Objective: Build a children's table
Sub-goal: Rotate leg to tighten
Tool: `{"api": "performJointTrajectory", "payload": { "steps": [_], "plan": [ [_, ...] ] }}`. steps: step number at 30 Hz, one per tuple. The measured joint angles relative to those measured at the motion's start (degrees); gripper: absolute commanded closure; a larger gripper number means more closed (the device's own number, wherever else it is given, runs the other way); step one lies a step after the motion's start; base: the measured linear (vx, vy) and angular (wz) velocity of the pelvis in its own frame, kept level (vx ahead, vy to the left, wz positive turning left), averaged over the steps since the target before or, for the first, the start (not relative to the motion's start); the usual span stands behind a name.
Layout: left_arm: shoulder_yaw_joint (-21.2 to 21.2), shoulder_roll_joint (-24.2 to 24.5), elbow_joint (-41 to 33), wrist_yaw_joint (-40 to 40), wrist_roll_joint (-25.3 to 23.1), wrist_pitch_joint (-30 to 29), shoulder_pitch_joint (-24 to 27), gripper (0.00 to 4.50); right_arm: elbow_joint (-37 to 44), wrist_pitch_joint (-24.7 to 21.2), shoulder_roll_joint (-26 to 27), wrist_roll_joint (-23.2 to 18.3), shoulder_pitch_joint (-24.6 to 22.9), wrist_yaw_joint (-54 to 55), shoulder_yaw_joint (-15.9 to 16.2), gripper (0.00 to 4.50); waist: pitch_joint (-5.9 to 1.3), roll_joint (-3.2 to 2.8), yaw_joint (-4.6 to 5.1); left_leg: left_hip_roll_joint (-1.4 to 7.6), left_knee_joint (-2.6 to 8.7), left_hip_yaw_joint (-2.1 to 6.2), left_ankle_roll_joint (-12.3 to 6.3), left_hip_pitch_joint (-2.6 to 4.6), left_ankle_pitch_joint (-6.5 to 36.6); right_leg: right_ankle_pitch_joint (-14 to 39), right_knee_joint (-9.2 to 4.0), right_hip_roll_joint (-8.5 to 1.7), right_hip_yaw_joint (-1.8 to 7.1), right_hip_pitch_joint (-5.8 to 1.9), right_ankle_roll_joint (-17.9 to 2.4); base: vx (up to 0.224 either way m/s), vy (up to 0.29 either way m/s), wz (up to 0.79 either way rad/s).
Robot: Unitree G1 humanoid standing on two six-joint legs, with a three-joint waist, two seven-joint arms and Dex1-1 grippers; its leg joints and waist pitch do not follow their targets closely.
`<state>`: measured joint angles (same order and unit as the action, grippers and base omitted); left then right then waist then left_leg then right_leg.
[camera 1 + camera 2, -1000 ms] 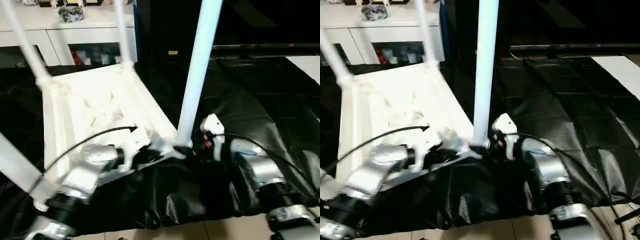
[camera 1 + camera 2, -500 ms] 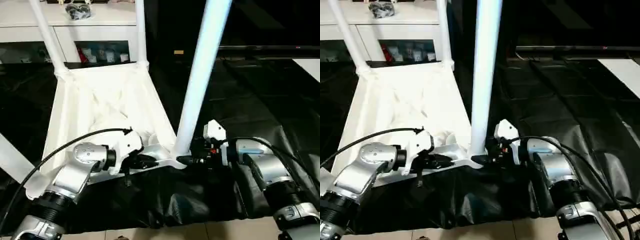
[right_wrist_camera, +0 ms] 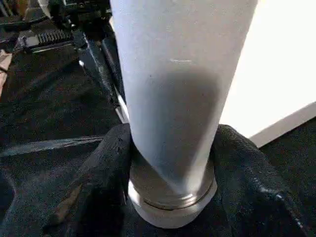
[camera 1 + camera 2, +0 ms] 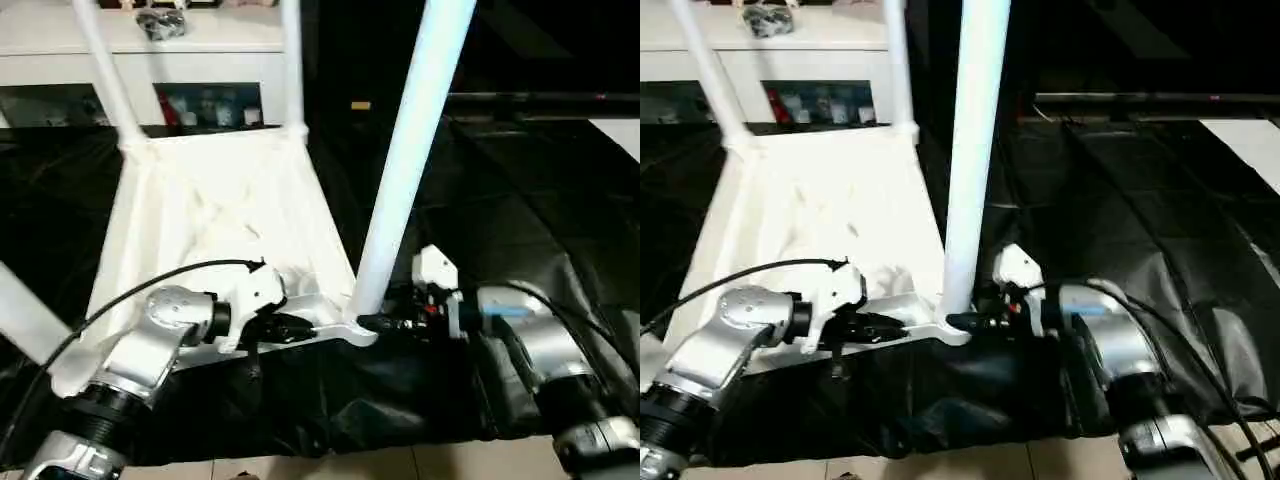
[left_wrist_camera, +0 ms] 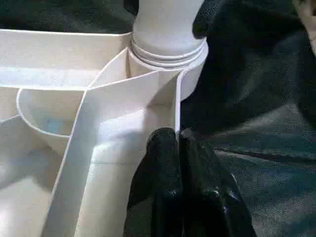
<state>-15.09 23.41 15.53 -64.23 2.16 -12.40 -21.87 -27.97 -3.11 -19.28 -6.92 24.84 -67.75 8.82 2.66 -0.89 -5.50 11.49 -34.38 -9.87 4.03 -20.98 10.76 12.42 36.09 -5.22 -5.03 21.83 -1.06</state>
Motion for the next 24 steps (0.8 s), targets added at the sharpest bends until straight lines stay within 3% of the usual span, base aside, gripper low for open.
{"api": "performJointTrajectory", "payload": {
  "steps": [4, 6, 10, 15, 18, 22, 24],
  "plan": [
    [0.7, -2.9, 1.2, 7.5, -2.4, -0.2, -0.3, 4.5, -2.9, 0.6, 5.2, 1.2, 0.2, 12.1, -2.5, 2.44, -0.02, 0.05, 1.15, 0.0, 0.07, -0.01, 0.02, 0.2, 0.0, 0.0, 0.0, 0.0, 0.05, -0.04, 0.2, 0.0, 0.0, 0.0],
    [1.9, -6.5, 3.0, 13.8, -4.6, -1.8, -1.5, 4.5, -5.7, 0.0, 11.0, 2.8, 1.8, 24.0, -5.1, 2.45, 0.15, 0.36, 2.57, 0.0, 0.14, -0.01, 0.03, 0.38, 0.0, -0.1, 0.01, 0.01, 0.04, 0.04, 0.3, 0.0, 0.0, 0.0],
    [1.8, -10.6, 3.4, 20.2, -6.1, -4.0, -2.3, 4.5, -7.8, -0.5, 15.0, 4.2, 3.6, 35.3, -6.5, 2.46, 0.3, 0.72, 3.9, 0.01, 0.25, 0.2, 0.05, 0.33, 0.0, -0.1, -0.34, 0.0, -0.21, 0.13, 0.3, 0.0, 0.0, 0.0],
    [1.9, -11.4, 3.0, 23.2, -6.5, -4.8, -2.5, 4.5, -9.2, 1.0, 18.0, 5.4, 4.6, 41.4, -6.8, 2.46, 0.24, 0.8, 3.9, 0.01, 0.27, 0.16, 0.06, 0.12, 0.0, -0.6, -0.43, 0.0, -0.18, 0.2, 0.3, 0.0, 0.0, 0.0],
    [2.0, -11.1, 2.2, 23.0, -6.5, -4.8, -2.3, 4.5, -9.1, 1.9, 18.0, 5.2, 4.6, 41.1, -6.8, 1.76, 0.22, 0.77, 3.69, 0.02, 0.5, 0.12, 0.07, 0.01, 0.0, -0.7, -0.5, 0.02, -0.18, 0.36, 0.2, 0.0, 0.0, 0.0],
    [2.0, -9.9, 1.0, 21.8, -6.3, -4.7, -2.0, 4.5, -8.2, 1.7, 18.0, 3.8, 4.3, 38.4, -7.3, 1.68, 0.25, 0.6, 3.71, 0.09, 0.55, 0.1, 0.13, -0.08, -0.1, -0.7, -0.56, 0.09, -0.19, 0.65, 0.2, 0.0, 0.0, 0.0],
    [1.9, -8.3, 0.3, 19.8, -5.8, -4.3, -1.8, 4.5, -7.1, 1.2, 16.6, 2.7, 3.8, 34.9, -7.1, 1.36, 0.25, 0.52, 3.66, 0.09, 0.56, 0.06, 0.13, -0.19, -0.1, -0.7, -0.55, 0.09, -0.19, 0.83, 0.2, 0.0, 0.0, 0.0]
  ]
}}
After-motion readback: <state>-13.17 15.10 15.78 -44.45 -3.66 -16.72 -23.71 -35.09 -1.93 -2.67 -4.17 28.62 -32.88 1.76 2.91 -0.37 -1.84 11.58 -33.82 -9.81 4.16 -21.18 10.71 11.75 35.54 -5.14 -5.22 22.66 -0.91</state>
